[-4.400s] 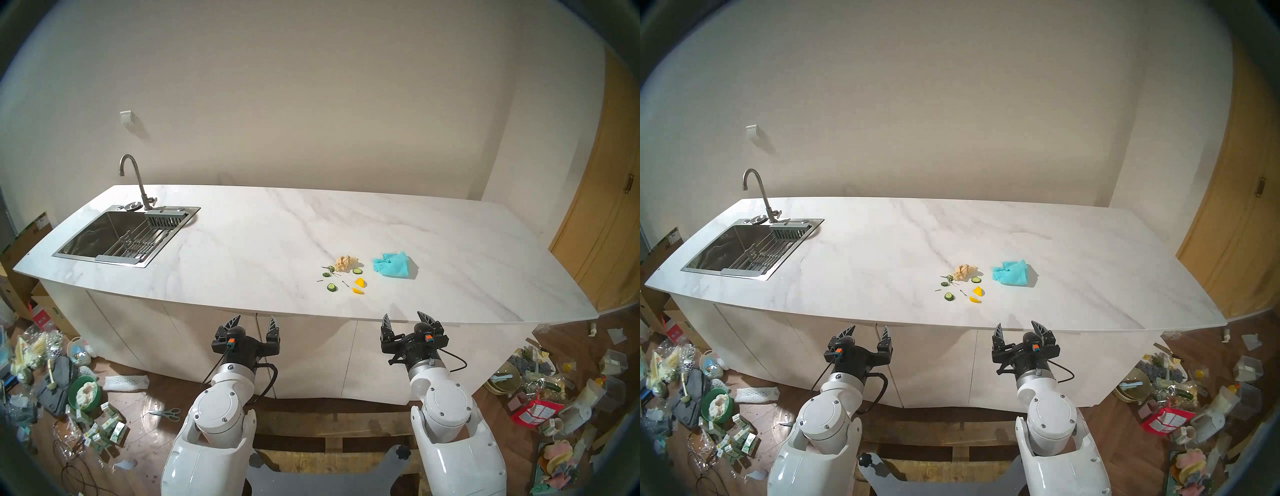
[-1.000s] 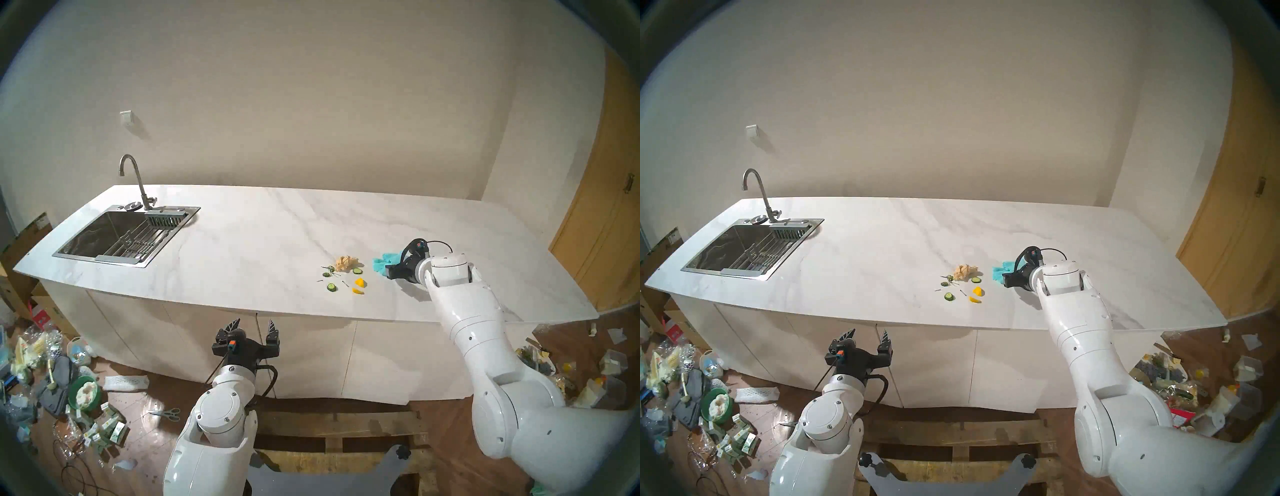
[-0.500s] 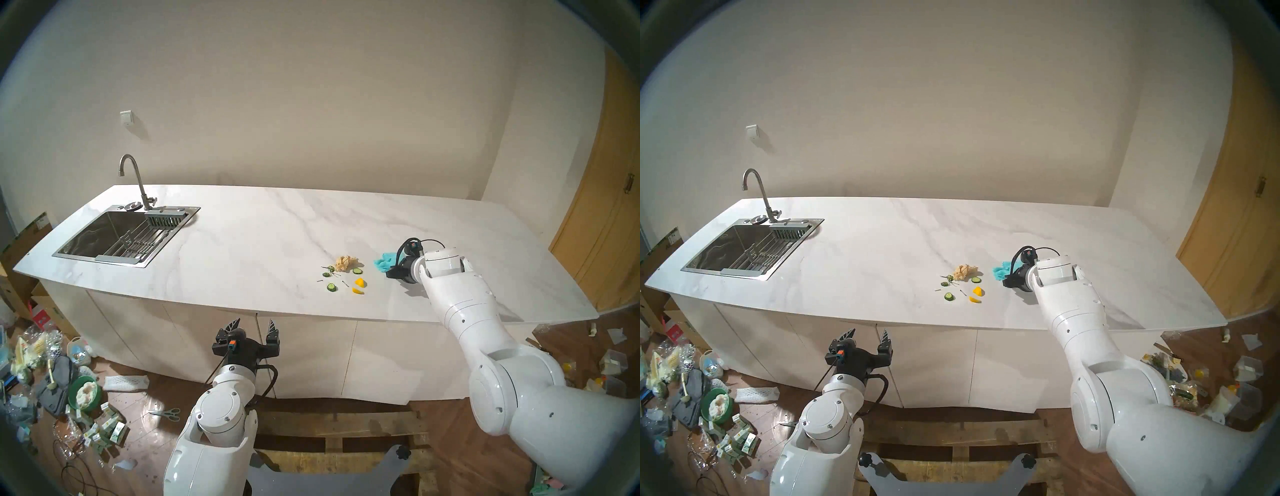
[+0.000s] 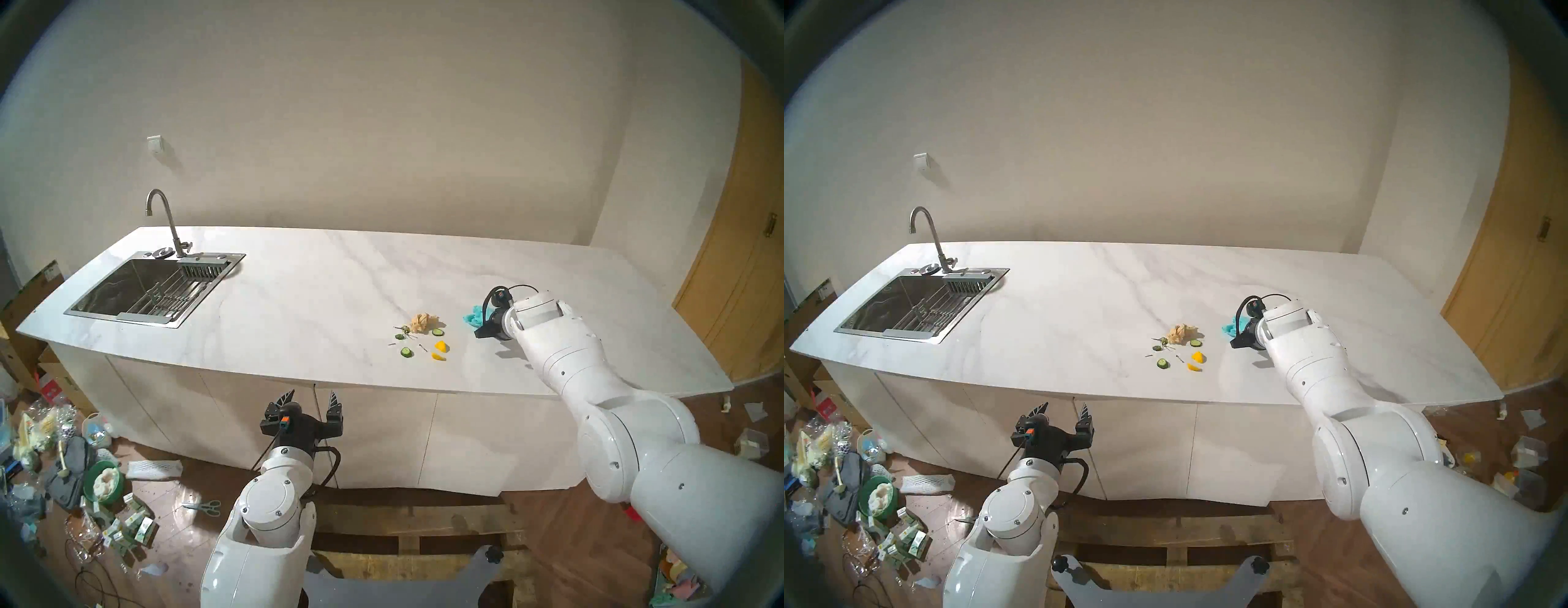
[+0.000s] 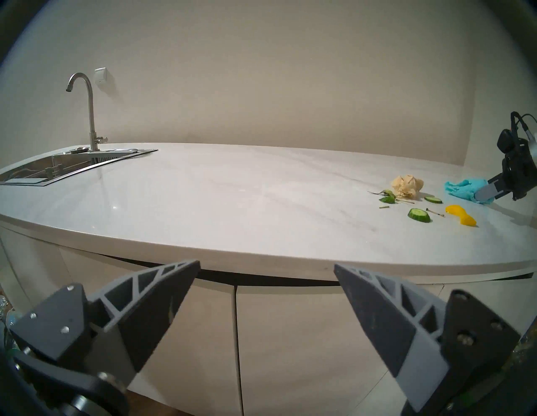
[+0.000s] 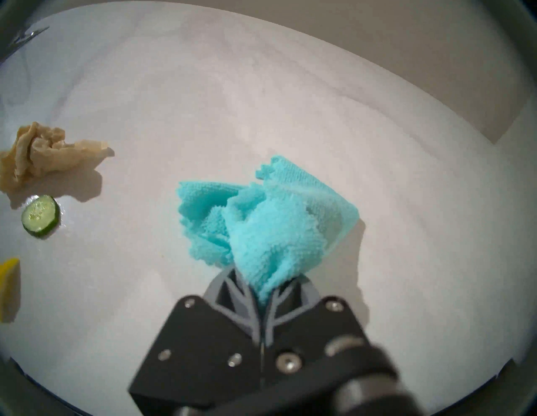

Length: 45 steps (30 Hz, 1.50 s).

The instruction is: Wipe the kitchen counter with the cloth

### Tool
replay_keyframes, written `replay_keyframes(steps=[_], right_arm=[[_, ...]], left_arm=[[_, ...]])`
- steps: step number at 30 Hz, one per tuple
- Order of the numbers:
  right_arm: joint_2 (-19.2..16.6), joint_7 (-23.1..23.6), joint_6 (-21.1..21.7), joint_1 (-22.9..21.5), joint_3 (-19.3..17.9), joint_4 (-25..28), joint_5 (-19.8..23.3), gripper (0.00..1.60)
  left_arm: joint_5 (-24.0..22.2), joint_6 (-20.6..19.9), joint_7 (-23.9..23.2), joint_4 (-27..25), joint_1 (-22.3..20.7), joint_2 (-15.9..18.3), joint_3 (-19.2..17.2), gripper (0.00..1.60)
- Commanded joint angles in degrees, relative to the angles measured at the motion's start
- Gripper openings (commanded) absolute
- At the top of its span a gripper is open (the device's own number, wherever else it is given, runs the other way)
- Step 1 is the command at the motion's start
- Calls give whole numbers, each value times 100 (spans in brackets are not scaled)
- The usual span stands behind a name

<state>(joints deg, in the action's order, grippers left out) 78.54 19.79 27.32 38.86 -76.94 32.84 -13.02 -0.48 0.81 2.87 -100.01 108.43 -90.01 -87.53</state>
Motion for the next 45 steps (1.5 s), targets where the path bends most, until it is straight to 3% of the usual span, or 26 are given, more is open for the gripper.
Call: replay_keyframes(steps=[1,5,15,17,20,23,24,29,45], right_arm=[[-283,61,-529,-396,722,-115,-706,0],[-442,403,-972,-524,1151,-336,-1154,0],[-500,1348,-1824,-764,1701,-795,-1455,0],[-499,1570,-2179,-861,1848,-954,-1520,0],[-478,1604,-2310,-891,1982,-1003,-1607,0],[-435,1637,-2649,-983,2146,-1150,-1717,0],[-420,1556,-2842,-965,2371,-1153,-1928,0],[-295,1478,-3311,-1002,2567,-1354,-2089,0],[170,1855,-3566,-923,2626,-1470,-1984,0]], left_arm=[[-1,53,-22,-177,-32,9,13,160],[-2,55,-26,-197,-21,13,15,160],[-11,51,-41,-262,19,27,18,160],[-16,47,-45,-277,29,31,19,160],[-19,44,-49,-287,35,35,19,160],[-26,40,-53,-299,43,41,20,160],[-27,39,-50,-298,43,44,22,160],[-34,35,-52,-309,49,51,24,160],[-46,36,-40,-302,45,63,32,160]])
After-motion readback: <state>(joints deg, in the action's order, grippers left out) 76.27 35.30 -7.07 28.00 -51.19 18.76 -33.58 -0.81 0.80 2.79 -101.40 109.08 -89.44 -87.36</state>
